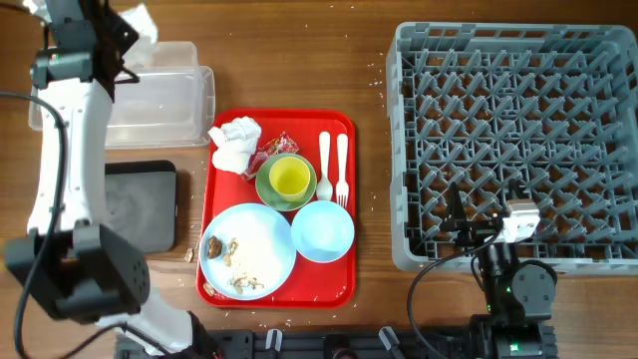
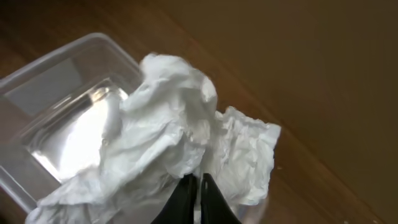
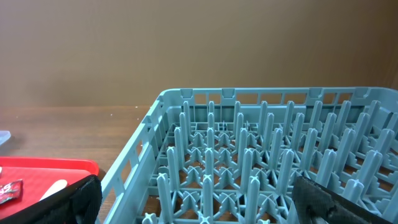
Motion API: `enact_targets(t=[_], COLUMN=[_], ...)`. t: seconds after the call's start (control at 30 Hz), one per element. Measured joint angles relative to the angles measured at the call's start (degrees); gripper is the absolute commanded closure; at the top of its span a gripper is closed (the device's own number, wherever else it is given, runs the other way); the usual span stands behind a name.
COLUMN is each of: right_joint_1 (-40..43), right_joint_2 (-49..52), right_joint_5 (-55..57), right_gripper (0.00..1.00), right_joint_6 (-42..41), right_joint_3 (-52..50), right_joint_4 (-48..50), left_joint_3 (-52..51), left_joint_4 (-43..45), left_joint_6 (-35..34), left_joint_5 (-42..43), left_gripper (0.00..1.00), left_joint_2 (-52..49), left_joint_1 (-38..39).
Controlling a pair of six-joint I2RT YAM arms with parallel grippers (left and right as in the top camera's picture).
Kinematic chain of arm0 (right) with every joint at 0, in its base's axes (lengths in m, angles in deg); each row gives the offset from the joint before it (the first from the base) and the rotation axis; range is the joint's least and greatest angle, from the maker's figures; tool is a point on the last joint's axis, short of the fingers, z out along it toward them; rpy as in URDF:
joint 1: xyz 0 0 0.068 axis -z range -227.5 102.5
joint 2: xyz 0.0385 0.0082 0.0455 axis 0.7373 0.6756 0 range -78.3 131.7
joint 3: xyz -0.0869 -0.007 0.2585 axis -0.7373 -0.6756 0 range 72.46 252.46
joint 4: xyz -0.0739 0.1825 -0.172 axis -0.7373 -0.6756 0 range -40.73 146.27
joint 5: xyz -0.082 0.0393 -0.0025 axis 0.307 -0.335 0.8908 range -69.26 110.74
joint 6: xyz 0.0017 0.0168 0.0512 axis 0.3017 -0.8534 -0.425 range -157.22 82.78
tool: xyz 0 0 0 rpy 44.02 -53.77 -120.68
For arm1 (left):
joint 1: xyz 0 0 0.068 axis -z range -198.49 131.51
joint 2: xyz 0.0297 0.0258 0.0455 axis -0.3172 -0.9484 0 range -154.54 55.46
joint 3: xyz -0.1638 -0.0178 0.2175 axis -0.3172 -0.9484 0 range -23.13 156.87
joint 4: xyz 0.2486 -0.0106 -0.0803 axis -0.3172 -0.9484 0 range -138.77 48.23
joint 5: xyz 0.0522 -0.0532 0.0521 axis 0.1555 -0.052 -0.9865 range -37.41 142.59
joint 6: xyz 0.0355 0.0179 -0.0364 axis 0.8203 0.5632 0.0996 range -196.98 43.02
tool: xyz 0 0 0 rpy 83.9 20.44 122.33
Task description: Sort waste into correct bins and load items into the dishwasher rack
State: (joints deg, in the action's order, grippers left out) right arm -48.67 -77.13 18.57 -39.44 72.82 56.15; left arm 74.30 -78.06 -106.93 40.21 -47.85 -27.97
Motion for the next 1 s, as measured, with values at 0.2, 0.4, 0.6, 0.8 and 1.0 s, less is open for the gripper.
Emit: enact_targets(t=[0.2, 0.4, 0.6, 0.8, 1.0], right_joint_1=[0.0, 0.0, 0.0, 0.0, 0.0], right_joint_2=[0.0, 0.0, 0.0, 0.0, 0.0], right_joint_5=[0.0, 0.0, 0.0, 0.0, 0.0], right_gripper=[0.0, 0.0, 0.0, 0.0, 0.0], right_joint_6=[0.0, 0.0, 0.0, 0.0, 0.0], right_joint_3=[0.0, 0.0, 0.0, 0.0, 0.0], right_joint_4=[0.02, 0.04, 0.07, 0.07, 0.07], left_joint_3=[0.0, 0.0, 0.33, 0.33, 0.28], left_joint_4=[-1.79, -5.81, -21.05, -27.61, -26.73], left_joint_6=[-0.61, -0.39, 8.46, 11.76, 12.15], left_joint_5=[0.04, 13.81, 28.57, 22.34, 20.68], left_gripper=[0.19, 0.25, 0.23, 0.23, 0.24], left_joint_2=[-5.55, -0.9, 5.05, -4.81, -15.8], left_joint_1=[-2.82, -2.69, 7.67, 18.43, 24.44])
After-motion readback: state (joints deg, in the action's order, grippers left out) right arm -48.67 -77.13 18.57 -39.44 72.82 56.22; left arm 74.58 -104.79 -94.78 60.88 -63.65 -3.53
